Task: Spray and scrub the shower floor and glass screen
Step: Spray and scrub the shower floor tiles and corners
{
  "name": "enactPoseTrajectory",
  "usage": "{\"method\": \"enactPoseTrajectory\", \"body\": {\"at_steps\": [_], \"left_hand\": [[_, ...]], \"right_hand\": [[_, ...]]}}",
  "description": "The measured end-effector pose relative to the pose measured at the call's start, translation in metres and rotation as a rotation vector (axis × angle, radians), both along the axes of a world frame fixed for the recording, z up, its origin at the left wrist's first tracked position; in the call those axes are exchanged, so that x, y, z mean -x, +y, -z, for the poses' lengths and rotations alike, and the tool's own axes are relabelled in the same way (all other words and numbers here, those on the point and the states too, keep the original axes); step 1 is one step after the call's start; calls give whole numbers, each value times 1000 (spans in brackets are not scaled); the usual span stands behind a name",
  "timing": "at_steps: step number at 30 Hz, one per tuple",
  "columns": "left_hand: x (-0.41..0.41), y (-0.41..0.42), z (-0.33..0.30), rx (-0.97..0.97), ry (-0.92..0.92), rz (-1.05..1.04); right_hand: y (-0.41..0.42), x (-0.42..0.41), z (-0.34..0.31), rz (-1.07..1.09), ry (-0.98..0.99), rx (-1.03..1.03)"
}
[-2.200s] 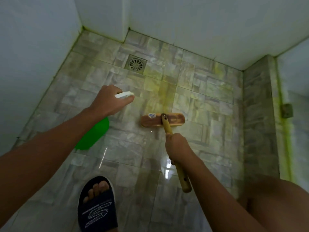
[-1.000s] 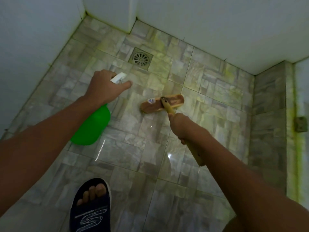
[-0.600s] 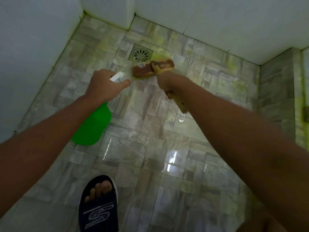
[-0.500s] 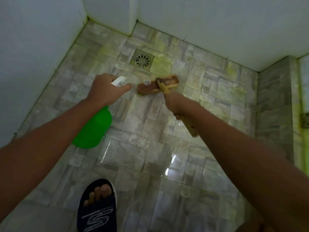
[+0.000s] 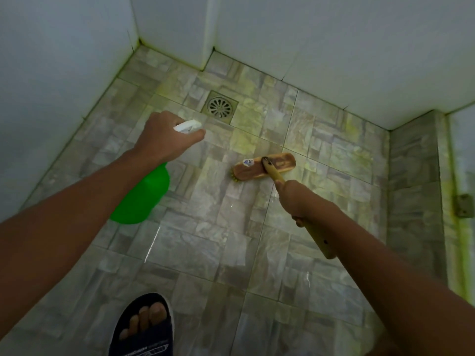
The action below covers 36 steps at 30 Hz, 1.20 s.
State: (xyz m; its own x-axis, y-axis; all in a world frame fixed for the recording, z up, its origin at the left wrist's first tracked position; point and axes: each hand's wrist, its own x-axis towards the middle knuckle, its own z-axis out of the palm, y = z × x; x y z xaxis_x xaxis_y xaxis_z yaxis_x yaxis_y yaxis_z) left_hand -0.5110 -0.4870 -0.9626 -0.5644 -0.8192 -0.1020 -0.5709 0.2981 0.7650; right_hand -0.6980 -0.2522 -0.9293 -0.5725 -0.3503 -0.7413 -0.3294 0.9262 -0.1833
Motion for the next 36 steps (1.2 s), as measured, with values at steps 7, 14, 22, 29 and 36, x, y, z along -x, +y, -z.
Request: {"method": "enactPoseTrajectory", "body": {"at_steps": [7, 14, 22, 29, 36], "left_hand": [[4, -16, 10, 50, -30, -31], [14, -27, 24, 42, -84, -34], [12, -36, 21, 88, -38, -59], [-1, -36, 11, 15, -22, -69], [-29, -25, 7, -6, -67, -195]], "right_hand": [[-31, 13, -4, -33, 8, 1], [-180, 48, 8, -255, 71, 214], [-115, 32, 7, -163, 24, 72], [-80, 14, 2, -127, 37, 29], [-143, 8, -3, -119, 8, 115]]}}
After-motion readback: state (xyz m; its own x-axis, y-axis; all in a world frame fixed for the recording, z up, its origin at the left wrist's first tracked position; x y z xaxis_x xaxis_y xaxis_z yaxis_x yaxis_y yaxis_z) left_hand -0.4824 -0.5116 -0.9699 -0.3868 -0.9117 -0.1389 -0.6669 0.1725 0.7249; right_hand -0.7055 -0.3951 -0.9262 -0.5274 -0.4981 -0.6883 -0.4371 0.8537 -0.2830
